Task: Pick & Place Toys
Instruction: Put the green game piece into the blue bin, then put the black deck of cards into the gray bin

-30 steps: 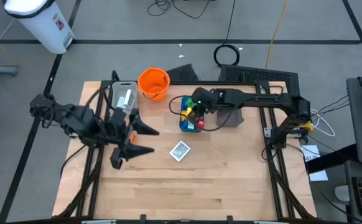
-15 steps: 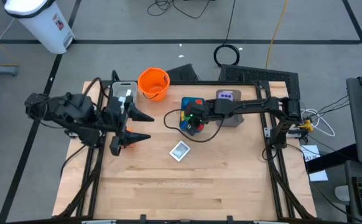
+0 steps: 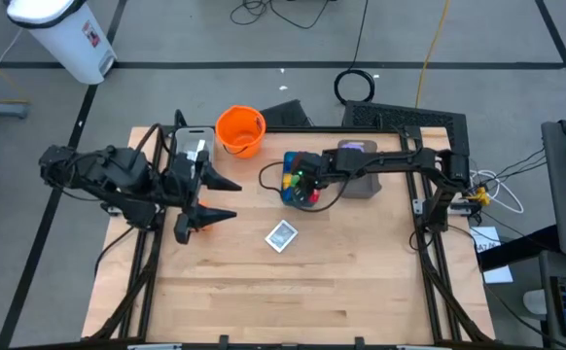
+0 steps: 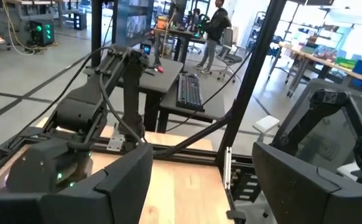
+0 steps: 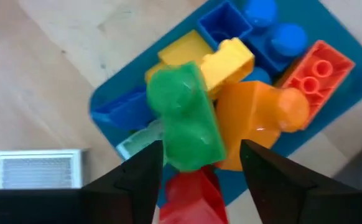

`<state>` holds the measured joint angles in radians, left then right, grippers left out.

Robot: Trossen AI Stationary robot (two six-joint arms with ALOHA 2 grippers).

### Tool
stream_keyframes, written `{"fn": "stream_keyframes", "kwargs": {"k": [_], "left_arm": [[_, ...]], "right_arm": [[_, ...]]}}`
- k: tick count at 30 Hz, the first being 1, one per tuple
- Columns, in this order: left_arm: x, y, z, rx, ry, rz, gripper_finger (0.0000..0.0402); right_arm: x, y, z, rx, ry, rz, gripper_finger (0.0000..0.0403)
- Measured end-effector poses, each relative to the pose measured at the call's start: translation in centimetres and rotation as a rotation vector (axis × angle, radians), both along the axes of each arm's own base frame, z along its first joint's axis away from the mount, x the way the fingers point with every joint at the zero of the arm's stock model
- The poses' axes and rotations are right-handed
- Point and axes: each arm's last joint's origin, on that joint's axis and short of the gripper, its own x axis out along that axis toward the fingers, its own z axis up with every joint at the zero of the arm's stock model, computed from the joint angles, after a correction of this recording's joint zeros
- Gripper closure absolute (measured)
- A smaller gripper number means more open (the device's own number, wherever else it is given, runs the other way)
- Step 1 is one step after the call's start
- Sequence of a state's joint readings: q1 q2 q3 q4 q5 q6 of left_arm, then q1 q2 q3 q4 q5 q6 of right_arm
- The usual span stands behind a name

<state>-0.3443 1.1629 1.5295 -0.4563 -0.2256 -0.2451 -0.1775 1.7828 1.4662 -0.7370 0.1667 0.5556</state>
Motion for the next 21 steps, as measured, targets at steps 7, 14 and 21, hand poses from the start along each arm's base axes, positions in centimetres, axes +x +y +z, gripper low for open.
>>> {"fn": "stream_keyframes", "kwargs": {"k": [7, 14, 21], "left_arm": [[0.3, -0.1, -0.5, 0.012, 0.037, 0.000, 0.0117], [1.8, -0.6, -1.2, 0.020, 0.059, 0.004, 0.0117], [3.6, -1.0, -2.3, 0.036, 0.100, 0.029, 0.0117]], "right_arm": [[0.3, 0.1, 0.6, 0.027, -0.071, 0.017, 0.0164], [0.6, 0.4, 2.3, 0.027, -0.199, 0.026, 0.0156], [-0.2, 1.0, 5.3, 0.131, -0.356, 0.106, 0.0156]]}}
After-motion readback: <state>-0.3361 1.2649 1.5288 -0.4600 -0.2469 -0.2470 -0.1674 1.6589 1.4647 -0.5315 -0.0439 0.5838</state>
